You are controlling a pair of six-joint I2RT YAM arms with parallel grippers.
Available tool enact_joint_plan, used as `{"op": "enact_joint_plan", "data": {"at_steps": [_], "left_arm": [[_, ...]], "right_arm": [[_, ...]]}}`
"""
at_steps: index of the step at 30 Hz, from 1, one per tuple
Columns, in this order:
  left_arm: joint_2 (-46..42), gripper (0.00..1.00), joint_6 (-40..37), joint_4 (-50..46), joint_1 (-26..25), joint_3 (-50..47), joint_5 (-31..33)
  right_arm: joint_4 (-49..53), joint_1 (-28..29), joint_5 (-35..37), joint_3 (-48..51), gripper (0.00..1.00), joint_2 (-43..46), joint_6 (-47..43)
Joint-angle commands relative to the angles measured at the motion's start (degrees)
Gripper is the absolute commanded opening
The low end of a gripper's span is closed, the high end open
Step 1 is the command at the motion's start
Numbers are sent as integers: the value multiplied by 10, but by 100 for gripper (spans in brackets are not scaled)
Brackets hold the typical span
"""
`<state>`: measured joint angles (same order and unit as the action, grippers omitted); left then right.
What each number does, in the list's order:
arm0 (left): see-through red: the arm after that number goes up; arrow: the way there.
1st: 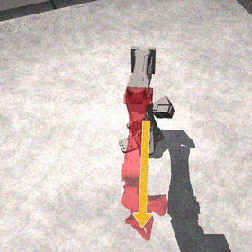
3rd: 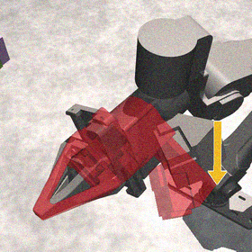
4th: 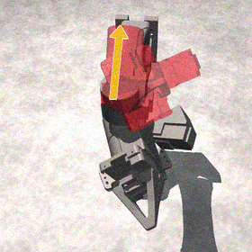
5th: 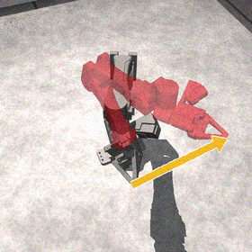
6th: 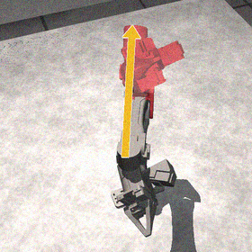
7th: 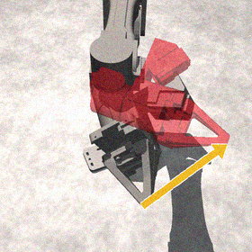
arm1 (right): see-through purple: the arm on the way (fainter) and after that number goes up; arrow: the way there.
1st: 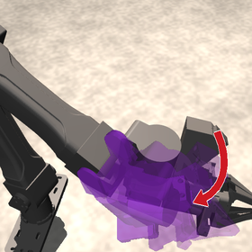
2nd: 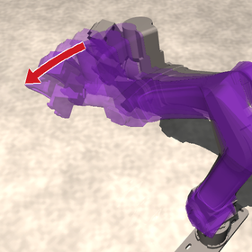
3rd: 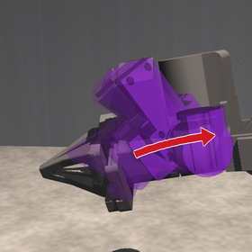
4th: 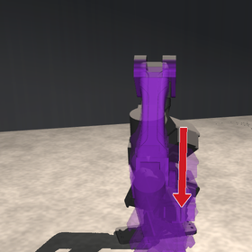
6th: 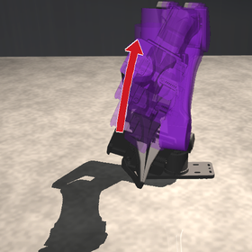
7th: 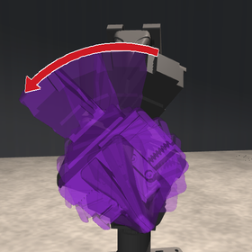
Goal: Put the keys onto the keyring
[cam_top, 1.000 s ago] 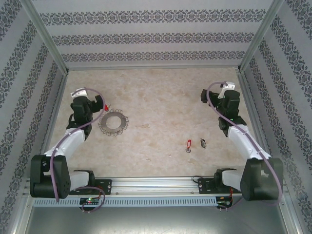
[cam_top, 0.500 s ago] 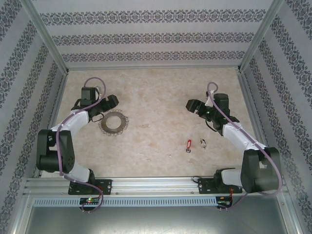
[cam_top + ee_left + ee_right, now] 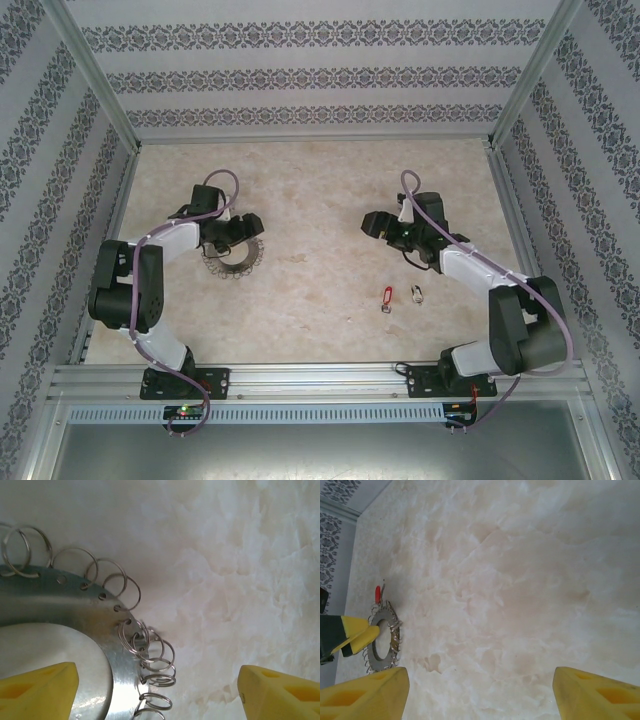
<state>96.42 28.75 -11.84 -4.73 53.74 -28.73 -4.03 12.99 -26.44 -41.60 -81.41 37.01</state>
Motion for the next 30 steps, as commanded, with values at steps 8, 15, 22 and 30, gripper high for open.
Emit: {"op": "enact_joint_plan", "data": {"at_steps": [8, 15, 22, 30], "left_arm": [[-6, 78, -6, -23, -39, -51, -25], [-37, 72, -4, -27, -98, -69, -53], [-43, 64, 27, 11, -197, -61, -114], [-123, 58, 95, 81, -255, -84, -77]], "right_arm": [[-1, 53, 11, -24, 75, -29, 25], [-1, 89, 23, -32, 71, -52, 26], [-9, 104, 29, -27, 68, -72, 39], [-19, 115, 2, -36, 63, -102, 46]]}}
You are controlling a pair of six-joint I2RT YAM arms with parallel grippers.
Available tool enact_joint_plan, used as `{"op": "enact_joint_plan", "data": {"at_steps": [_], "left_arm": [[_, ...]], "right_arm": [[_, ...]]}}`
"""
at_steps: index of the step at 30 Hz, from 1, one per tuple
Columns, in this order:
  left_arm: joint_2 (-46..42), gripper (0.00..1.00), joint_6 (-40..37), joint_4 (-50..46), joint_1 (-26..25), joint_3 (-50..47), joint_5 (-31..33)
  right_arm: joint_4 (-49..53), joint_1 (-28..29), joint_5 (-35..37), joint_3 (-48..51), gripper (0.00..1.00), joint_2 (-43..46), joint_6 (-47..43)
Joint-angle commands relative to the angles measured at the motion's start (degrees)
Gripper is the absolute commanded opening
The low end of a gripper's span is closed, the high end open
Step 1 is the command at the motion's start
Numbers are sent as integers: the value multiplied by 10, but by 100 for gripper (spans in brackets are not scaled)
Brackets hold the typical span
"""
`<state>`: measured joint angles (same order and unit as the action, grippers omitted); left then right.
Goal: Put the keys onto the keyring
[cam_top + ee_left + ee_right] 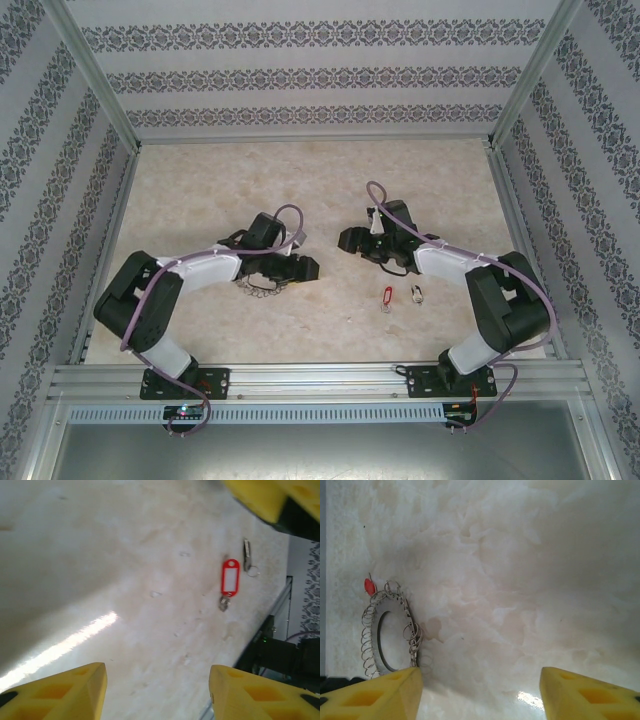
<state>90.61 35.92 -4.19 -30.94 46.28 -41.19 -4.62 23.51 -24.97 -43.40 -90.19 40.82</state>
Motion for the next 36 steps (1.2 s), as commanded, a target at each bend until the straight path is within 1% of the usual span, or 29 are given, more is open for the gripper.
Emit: {"op": "enact_joint_plan", "data": {"at_steps": [1, 3, 6, 8, 10, 11, 12, 18, 24, 32, 36], "left_arm": [[-95, 61, 16, -23, 15, -13, 81], [-153, 69, 15, -77, 42, -27, 159], [-217, 80, 15, -126, 109, -59, 208], [-237, 83, 20, -154, 160, -76, 216], [-238, 83, 22, -162, 205, -91, 199], [-234, 82, 23, -165, 221, -94, 189], [-226, 79, 26, -166, 232, -96, 182], [-155, 70, 22, -146, 240, -97, 152], [-125, 69, 13, -138, 240, -104, 156], [-90, 67, 10, -85, 239, -122, 111], [-72, 65, 2, -82, 239, -118, 104]], "right_arm": [[-15, 14, -17, -23, 63, -20, 9], [-17, 28, -28, -41, 63, -39, 9], [-15, 56, -44, -82, 62, -76, 6], [-19, 75, -44, -108, 62, -99, 8], [-13, 92, -52, -144, 62, -127, 6], [-10, 99, -55, -162, 61, -144, 6], [-12, 104, -60, -177, 59, -159, 8], [-2, 129, -82, -265, 57, -244, 22], [15, 141, -105, -334, 57, -313, 27], [35, 151, -122, -360, 54, -355, 25], [41, 154, -101, -341, 54, -340, 19]]}}
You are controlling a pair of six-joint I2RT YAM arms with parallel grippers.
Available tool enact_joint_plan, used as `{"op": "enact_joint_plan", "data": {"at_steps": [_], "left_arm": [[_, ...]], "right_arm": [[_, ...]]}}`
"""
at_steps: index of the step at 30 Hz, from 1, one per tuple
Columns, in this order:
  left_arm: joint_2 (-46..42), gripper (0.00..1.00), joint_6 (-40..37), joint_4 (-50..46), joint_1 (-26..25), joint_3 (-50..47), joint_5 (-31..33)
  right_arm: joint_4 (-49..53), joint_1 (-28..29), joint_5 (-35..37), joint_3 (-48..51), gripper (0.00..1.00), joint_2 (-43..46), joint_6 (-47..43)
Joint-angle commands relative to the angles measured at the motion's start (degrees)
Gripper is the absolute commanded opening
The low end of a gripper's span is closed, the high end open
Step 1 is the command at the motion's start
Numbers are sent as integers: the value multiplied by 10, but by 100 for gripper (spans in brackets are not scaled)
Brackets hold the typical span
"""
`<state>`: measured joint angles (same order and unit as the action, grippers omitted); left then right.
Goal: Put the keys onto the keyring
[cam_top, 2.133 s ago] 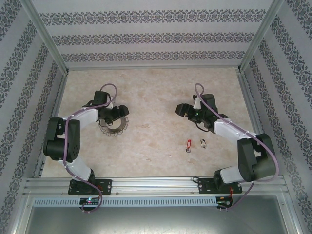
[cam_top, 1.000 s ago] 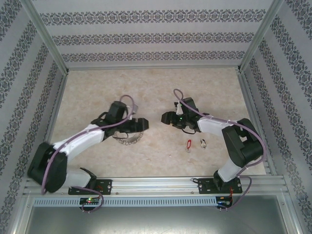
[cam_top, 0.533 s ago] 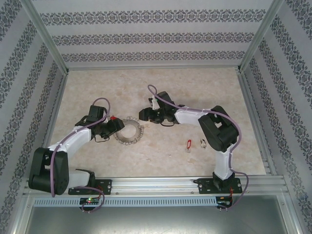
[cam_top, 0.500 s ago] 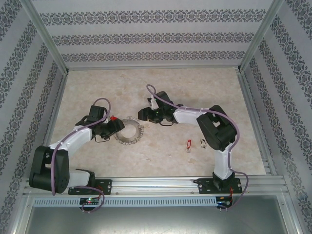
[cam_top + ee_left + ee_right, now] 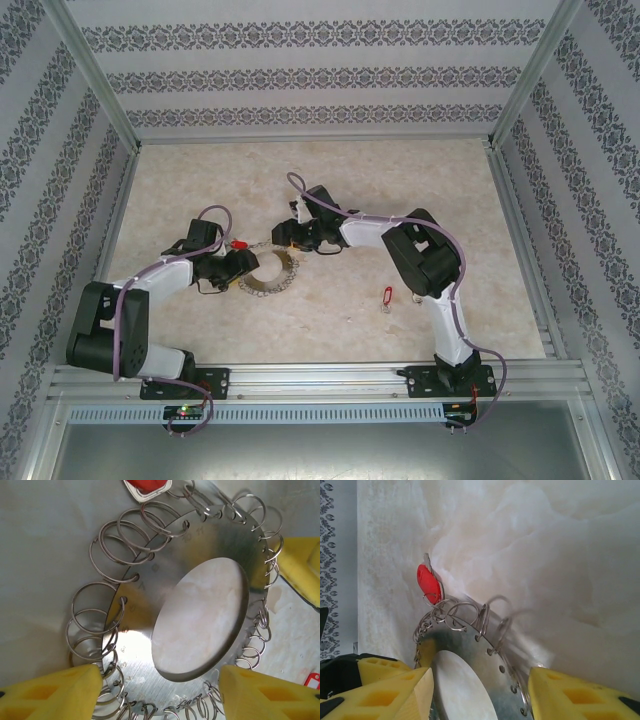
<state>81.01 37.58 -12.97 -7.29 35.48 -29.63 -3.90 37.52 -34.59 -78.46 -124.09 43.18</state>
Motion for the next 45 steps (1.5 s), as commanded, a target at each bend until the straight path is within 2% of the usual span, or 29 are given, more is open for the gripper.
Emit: {"op": "enact_joint_plan", "data": {"at_steps": [1, 8, 12, 19, 24, 31, 35, 41, 45], "left_arm": [[25, 65, -16, -1, 3, -8, -4], [24, 65, -27, -9, 3, -7, 18], [35, 64, -31, -3, 3, -6, 11], [52, 62, -40, 7, 2, -2, -6], [59, 62, -48, 8, 1, 1, -16], [67, 60, -44, 30, -3, 7, -34], [56, 52, -37, 66, -4, 4, -66], [40, 24, -30, 70, -4, 28, -111], [15, 15, -22, 78, -4, 28, -119]], "right_arm": [[34, 13, 5, 20, 54, 12, -9], [68, -21, 68, 67, 57, 111, -47], [74, -43, 36, 78, 57, 98, -56], [74, -14, -15, 50, 54, 40, -60], [53, 5, -33, 47, 47, 28, -56], [29, 0, -63, 58, 37, 33, -49], [20, -8, -82, 63, 34, 41, -43], [16, -27, -70, 88, 36, 58, -46], [5, -33, -69, 103, 37, 66, -40]]}}
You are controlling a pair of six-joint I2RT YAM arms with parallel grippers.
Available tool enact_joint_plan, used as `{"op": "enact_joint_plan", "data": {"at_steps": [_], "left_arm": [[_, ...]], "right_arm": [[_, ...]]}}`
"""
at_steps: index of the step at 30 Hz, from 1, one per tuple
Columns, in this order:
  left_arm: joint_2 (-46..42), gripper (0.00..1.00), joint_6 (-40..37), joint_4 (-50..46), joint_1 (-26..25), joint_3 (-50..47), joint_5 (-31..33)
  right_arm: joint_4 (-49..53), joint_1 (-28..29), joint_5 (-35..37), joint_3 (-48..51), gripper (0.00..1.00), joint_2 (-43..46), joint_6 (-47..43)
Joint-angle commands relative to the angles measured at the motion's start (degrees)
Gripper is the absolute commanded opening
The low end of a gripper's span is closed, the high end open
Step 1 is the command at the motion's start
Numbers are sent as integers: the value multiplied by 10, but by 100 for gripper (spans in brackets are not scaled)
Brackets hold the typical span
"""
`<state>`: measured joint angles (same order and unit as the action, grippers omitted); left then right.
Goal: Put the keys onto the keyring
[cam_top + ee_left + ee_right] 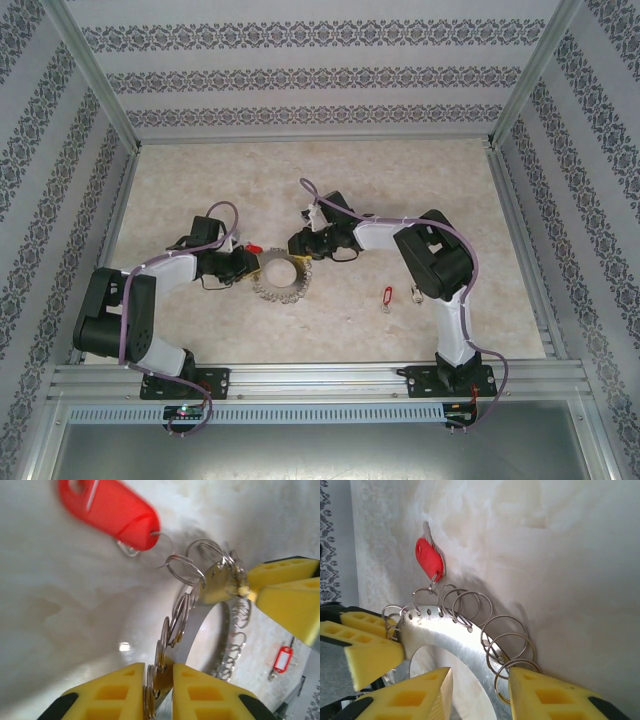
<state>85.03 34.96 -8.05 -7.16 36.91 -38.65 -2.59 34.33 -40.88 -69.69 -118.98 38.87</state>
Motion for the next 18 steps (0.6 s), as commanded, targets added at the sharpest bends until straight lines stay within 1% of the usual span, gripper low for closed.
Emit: {"op": "enact_joint_plan", "data": {"at_steps": [1, 5, 6, 8, 11, 12, 13, 15, 16, 17, 18], "left_arm": [[-31, 13, 6, 34, -5, 14, -31], [-47, 2, 16, 47, -5, 16, -45], [-51, 0, 22, 55, -5, 16, -49], [-61, 0, 36, 79, -5, 18, -64], [-89, 0, 70, 120, -6, 29, -90], [-108, 0, 80, 133, -8, 36, -97], [-131, 0, 81, 133, -14, 48, -94], [-174, 0, 69, 123, -23, 76, -91], [-192, 0, 49, 96, -28, 96, -75], [-202, 0, 30, 61, -31, 112, -41], [-202, 0, 13, 17, -33, 124, 10]], "right_arm": [[-9, -2, -5, 18, 38, 18, 3], [-17, -10, 0, 32, 41, 37, 6], [-16, -14, 5, 37, 42, 47, 6], [-19, -25, 18, 54, 45, 79, 5], [-14, -51, 52, 96, 49, 161, 1], [-7, -63, 73, 112, 52, 200, -3], [-4, -75, 92, 132, 54, 242, -4], [0, -103, 130, 170, 56, 328, -5], [3, -117, 157, 191, 60, 375, -8], [5, -130, 183, 207, 64, 411, -11], [7, -143, 206, 226, 65, 448, -16]]}}
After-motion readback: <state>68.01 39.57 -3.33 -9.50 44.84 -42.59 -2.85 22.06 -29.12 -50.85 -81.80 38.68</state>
